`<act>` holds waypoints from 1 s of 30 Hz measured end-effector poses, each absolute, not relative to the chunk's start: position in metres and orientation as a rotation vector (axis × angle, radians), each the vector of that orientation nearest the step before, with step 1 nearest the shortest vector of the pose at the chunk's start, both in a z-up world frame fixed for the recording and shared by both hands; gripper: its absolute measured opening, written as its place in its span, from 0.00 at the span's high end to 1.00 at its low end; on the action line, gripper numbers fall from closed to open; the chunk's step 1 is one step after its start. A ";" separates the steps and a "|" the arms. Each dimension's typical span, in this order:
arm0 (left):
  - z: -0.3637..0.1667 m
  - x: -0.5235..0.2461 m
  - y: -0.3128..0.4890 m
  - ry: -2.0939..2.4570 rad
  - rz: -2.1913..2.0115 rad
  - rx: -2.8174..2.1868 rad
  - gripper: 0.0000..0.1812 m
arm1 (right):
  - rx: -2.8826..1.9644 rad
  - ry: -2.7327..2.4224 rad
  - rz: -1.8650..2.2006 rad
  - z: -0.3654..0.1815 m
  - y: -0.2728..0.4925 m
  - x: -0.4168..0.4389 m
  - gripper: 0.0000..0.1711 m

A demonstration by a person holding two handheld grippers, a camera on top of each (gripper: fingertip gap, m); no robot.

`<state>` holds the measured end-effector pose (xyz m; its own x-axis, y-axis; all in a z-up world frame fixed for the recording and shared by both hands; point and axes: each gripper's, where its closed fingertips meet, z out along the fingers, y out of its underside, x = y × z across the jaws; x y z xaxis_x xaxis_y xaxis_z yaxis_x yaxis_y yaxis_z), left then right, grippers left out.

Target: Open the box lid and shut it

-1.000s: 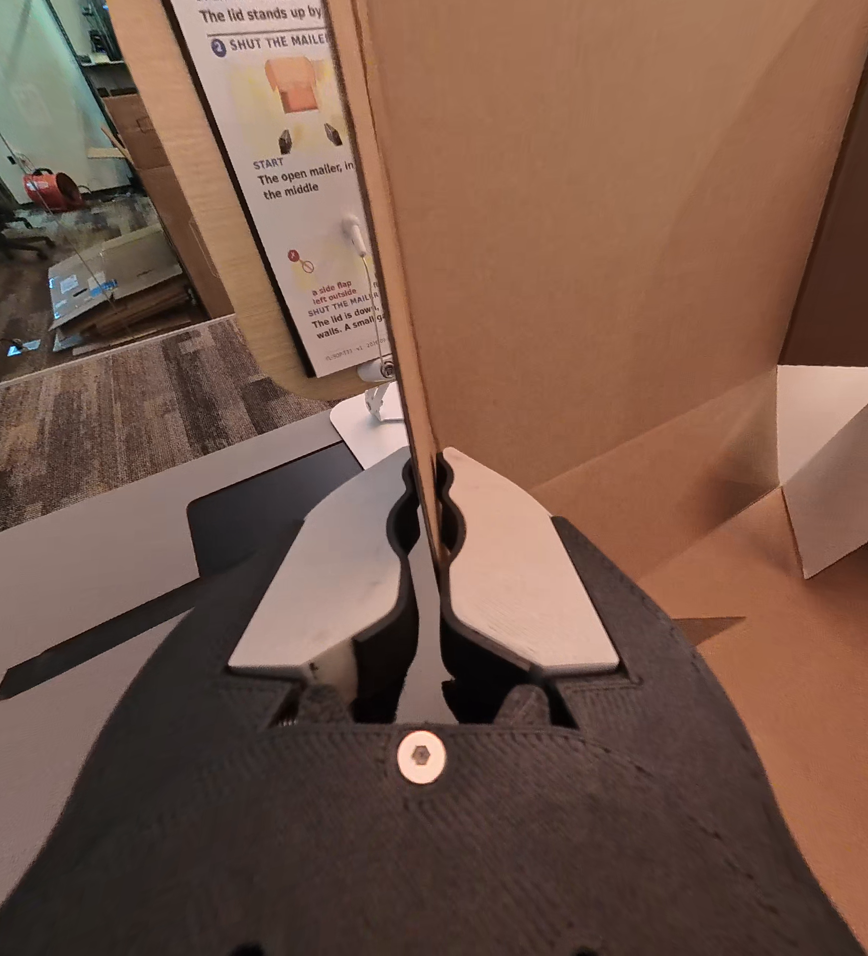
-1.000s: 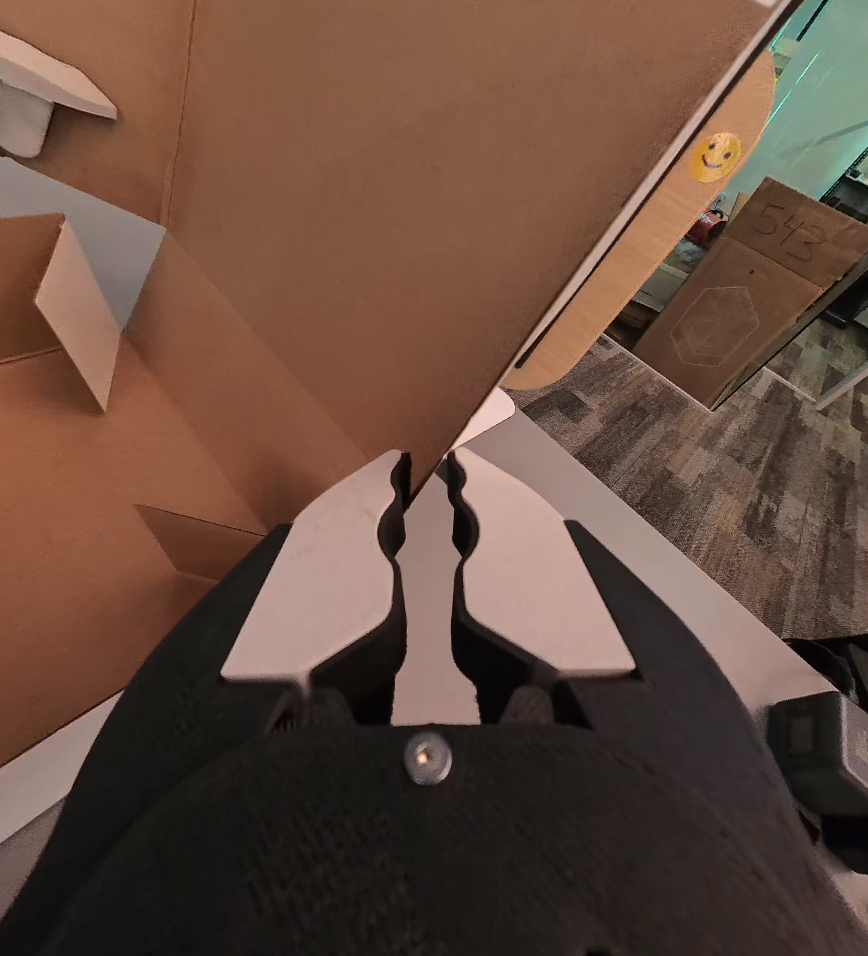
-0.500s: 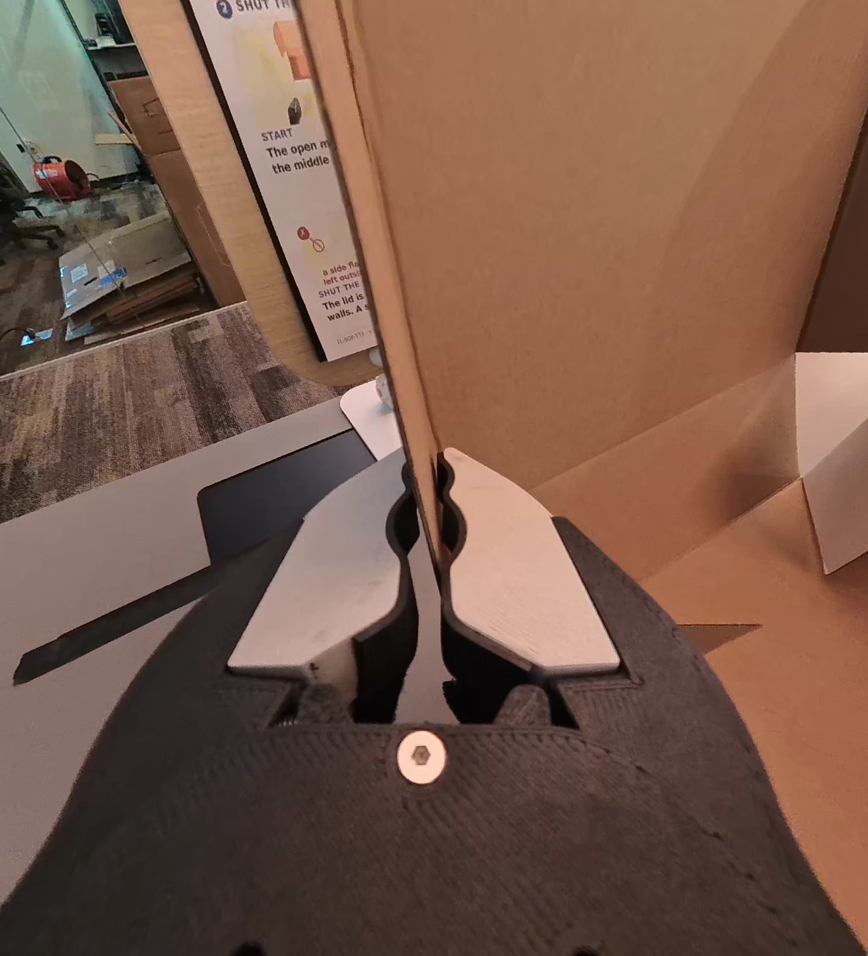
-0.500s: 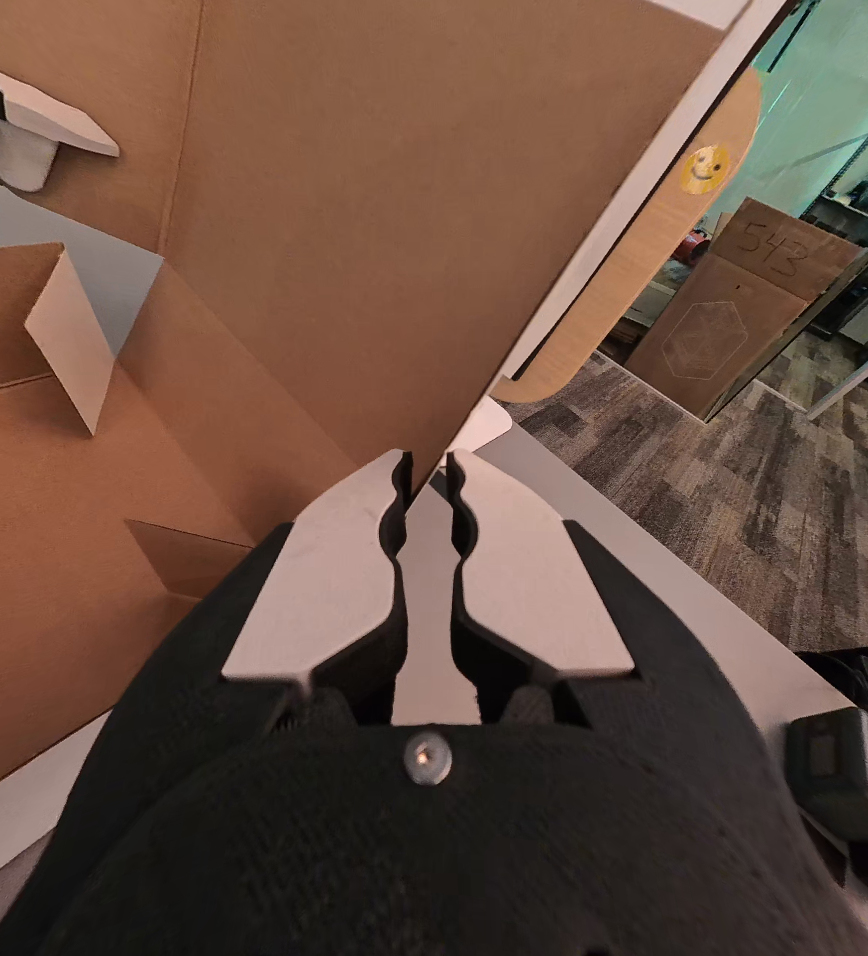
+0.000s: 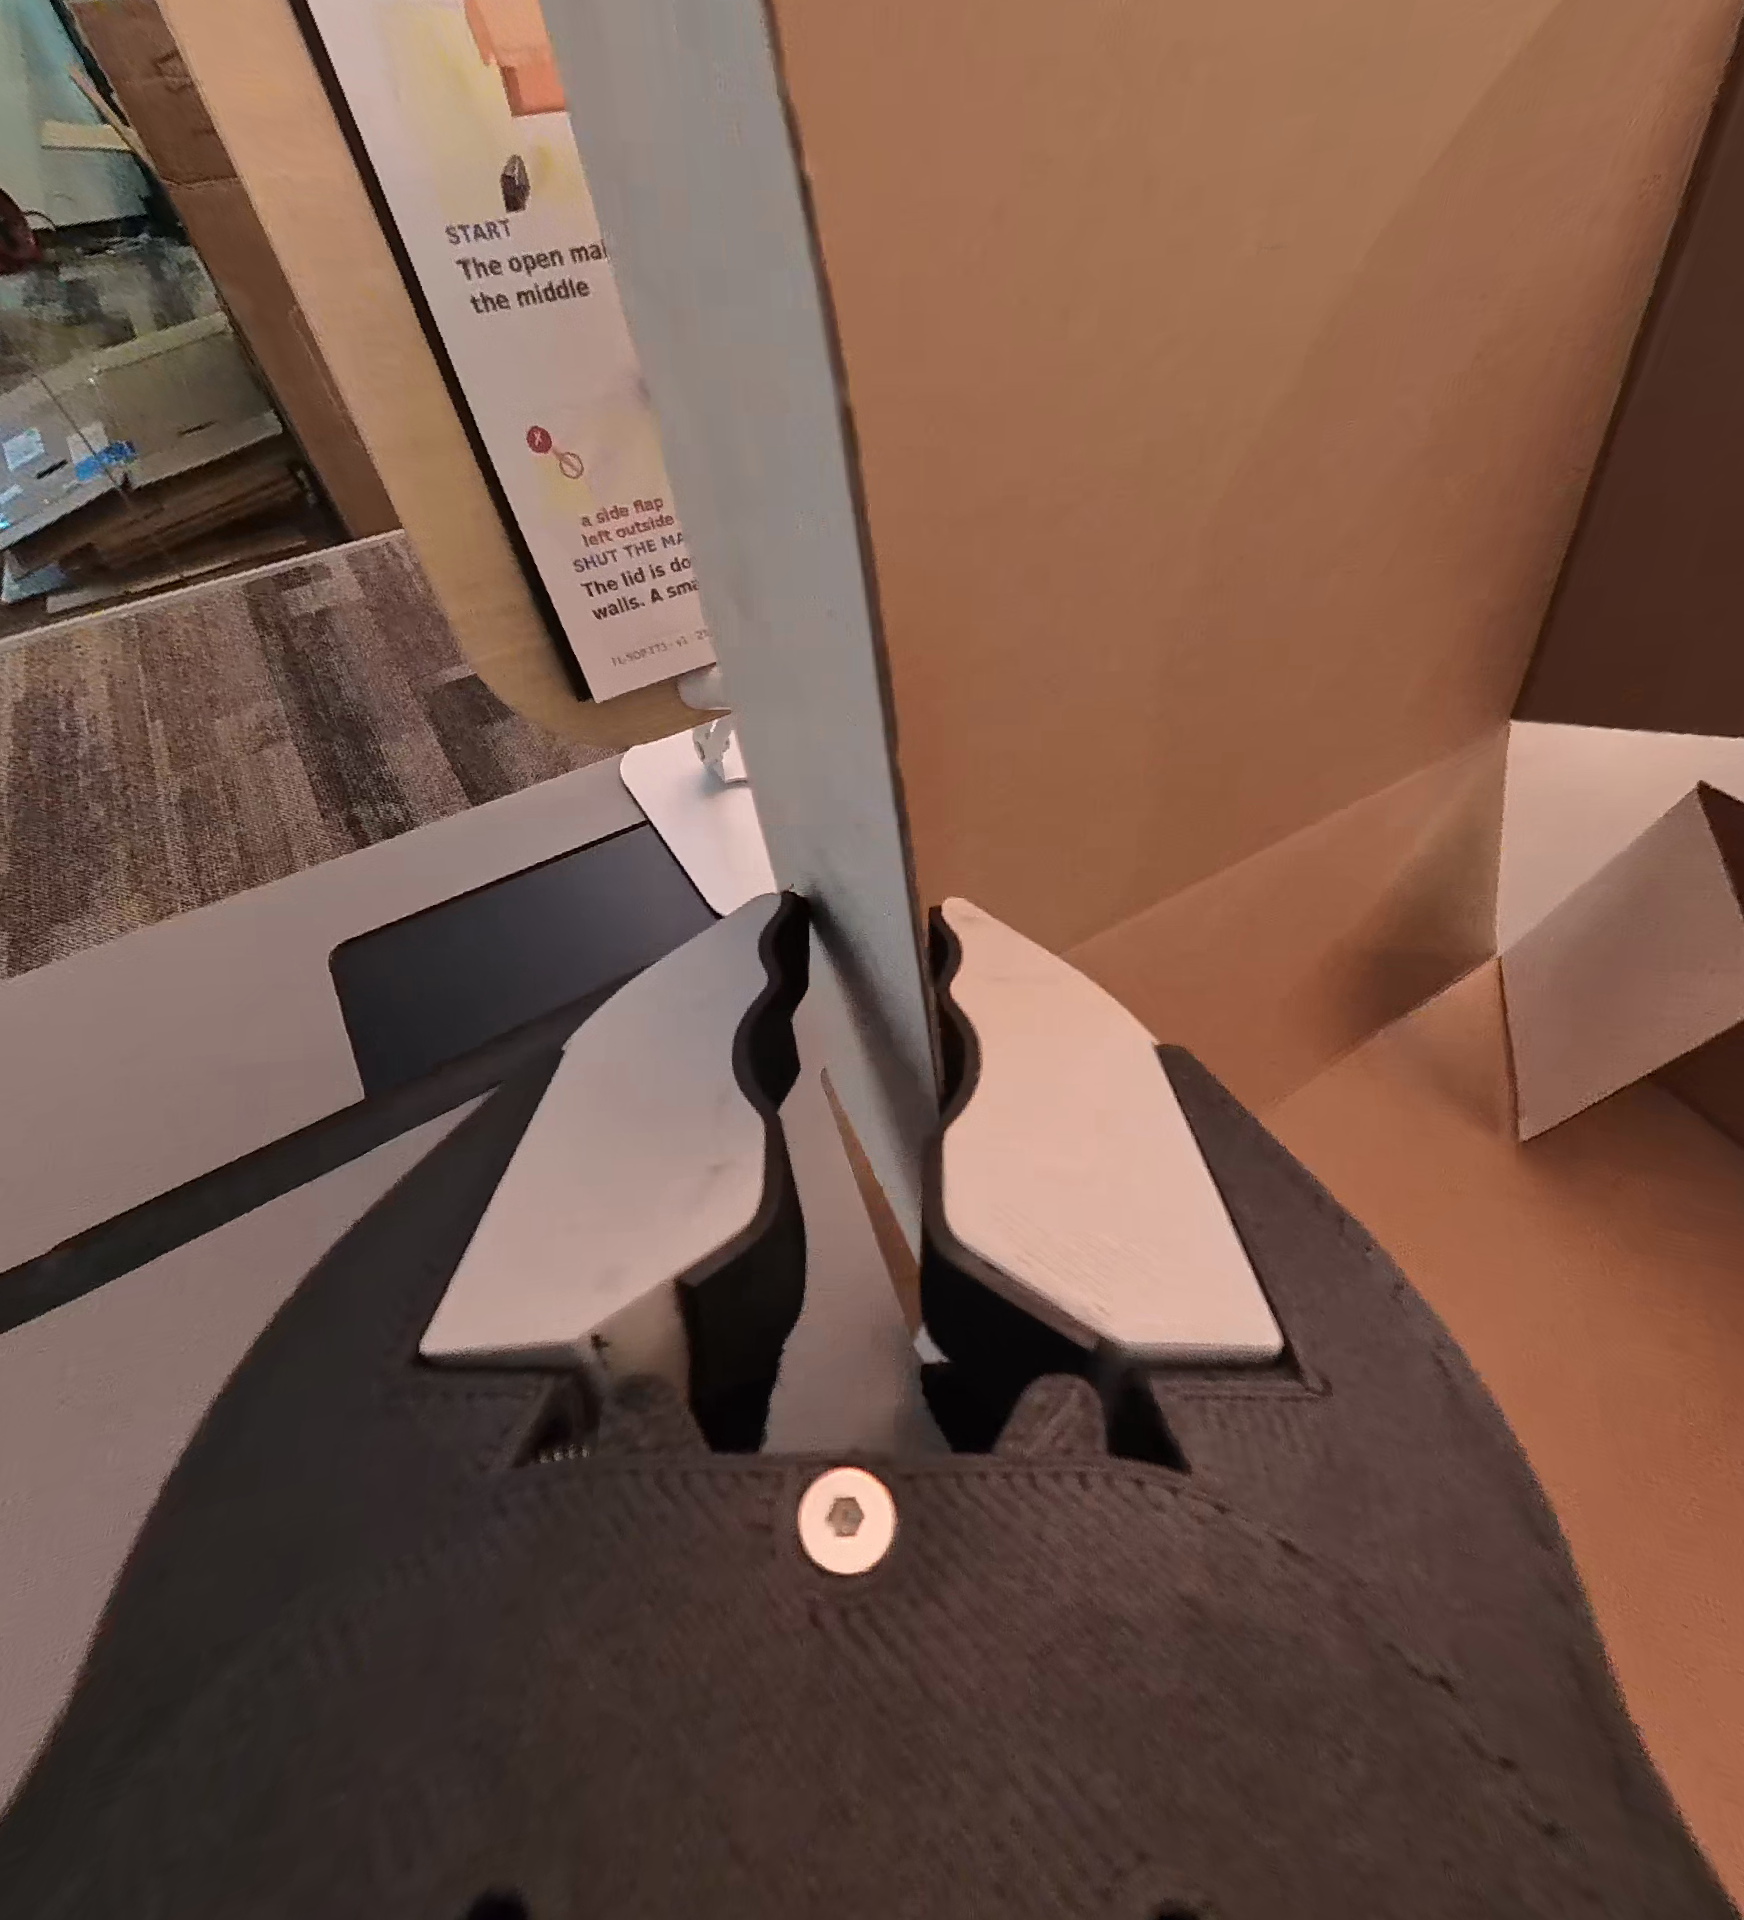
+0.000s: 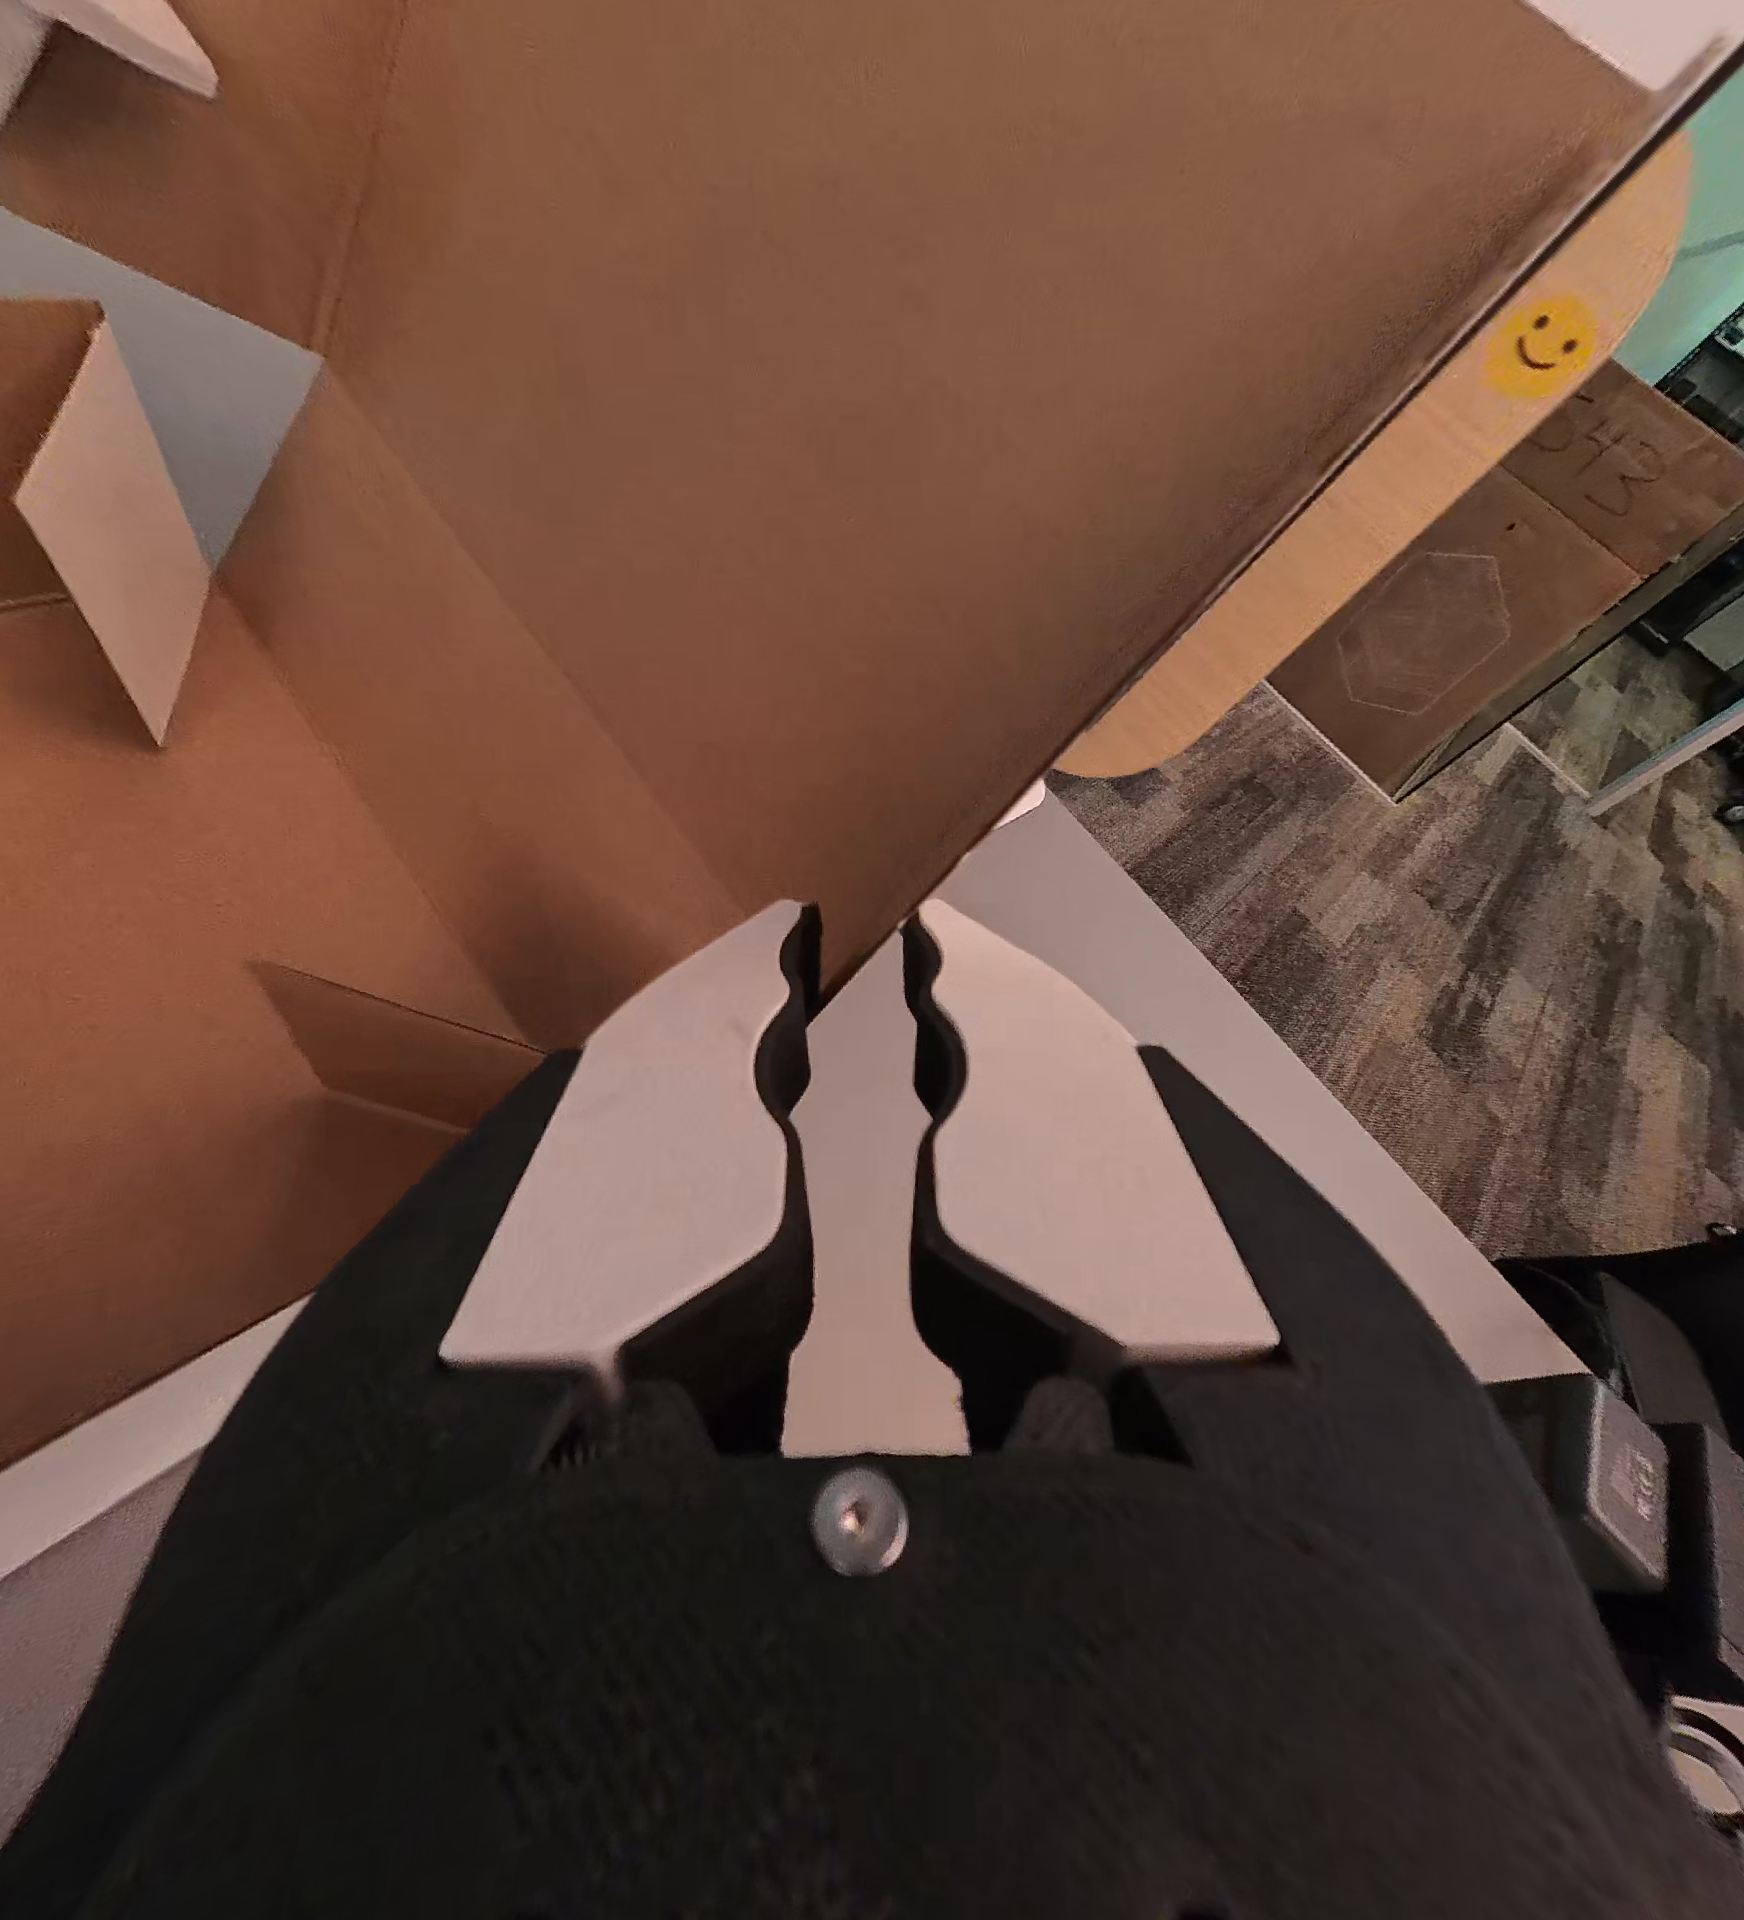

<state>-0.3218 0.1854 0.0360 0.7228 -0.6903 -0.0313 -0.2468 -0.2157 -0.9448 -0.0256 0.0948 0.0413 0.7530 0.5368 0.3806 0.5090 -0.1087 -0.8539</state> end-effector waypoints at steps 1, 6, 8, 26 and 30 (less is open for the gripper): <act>0.037 -0.322 0.185 0.739 -0.486 -1.787 0.88 | -1.752 -0.833 0.025 0.040 0.094 -0.026 0.91; 0.043 -0.324 0.183 0.707 -0.526 -1.775 0.86 | -1.774 -0.866 0.019 0.034 0.094 -0.027 0.91; 0.046 -0.327 0.184 0.675 -0.562 -1.772 0.87 | -1.784 -0.872 -0.005 0.031 0.096 -0.025 0.91; 0.044 -0.328 0.188 0.613 -0.523 -1.812 0.69 | -1.696 -1.048 -0.080 0.032 0.083 -0.034 0.90; 0.051 -0.331 0.186 0.593 -0.511 -1.796 0.72 | -1.669 -1.112 -0.076 0.031 0.075 -0.035 0.90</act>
<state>-0.3313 0.1862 0.0510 0.7798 -0.6240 0.0499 -0.1411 -0.2528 -0.9572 -0.0351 0.0754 0.0308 0.5612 0.6213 0.5468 0.6897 0.0142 -0.7240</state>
